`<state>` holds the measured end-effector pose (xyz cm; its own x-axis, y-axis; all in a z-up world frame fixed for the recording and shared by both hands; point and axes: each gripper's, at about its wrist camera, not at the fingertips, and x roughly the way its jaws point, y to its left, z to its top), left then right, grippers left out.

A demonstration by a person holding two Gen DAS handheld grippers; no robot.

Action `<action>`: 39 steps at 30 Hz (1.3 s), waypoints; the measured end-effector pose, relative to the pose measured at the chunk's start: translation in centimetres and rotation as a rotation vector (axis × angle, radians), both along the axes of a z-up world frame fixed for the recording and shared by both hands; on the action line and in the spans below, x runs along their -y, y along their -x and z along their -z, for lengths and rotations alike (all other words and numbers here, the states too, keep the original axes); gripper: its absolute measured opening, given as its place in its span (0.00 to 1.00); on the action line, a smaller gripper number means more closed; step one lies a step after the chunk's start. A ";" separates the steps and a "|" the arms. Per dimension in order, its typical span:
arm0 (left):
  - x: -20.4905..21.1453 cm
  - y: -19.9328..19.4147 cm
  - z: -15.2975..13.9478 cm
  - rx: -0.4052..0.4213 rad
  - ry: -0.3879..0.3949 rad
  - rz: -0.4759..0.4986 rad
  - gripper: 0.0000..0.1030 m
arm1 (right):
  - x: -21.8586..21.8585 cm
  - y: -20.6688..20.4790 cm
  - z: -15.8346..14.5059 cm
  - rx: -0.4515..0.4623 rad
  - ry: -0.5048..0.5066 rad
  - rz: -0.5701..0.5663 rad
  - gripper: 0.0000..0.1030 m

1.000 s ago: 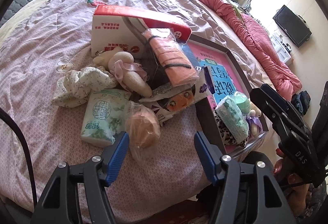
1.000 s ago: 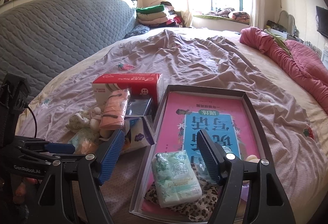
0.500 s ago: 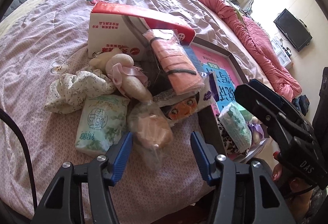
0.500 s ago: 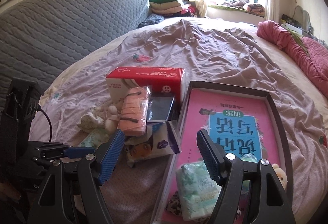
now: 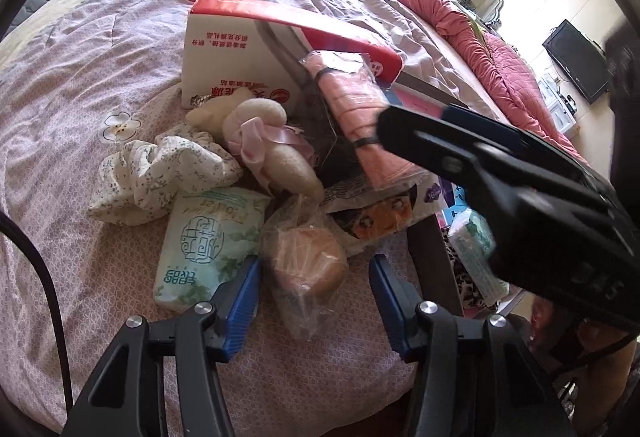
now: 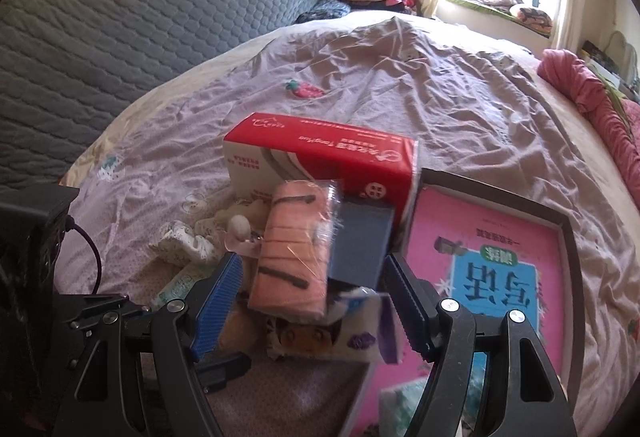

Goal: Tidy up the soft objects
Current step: 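Close the left tool on the bagged beige ball while the right tool grasps the bagged pink towel, then carry the beige ball in the left tool while the right tool carries the pink towel over the tray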

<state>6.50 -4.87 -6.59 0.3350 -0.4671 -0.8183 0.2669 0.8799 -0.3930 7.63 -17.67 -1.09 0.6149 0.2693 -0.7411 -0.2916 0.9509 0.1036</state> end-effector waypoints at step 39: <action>0.1 -0.5 0.8 0.002 0.006 -0.002 0.40 | 0.4 -1.3 1.1 0.015 -0.084 0.027 0.41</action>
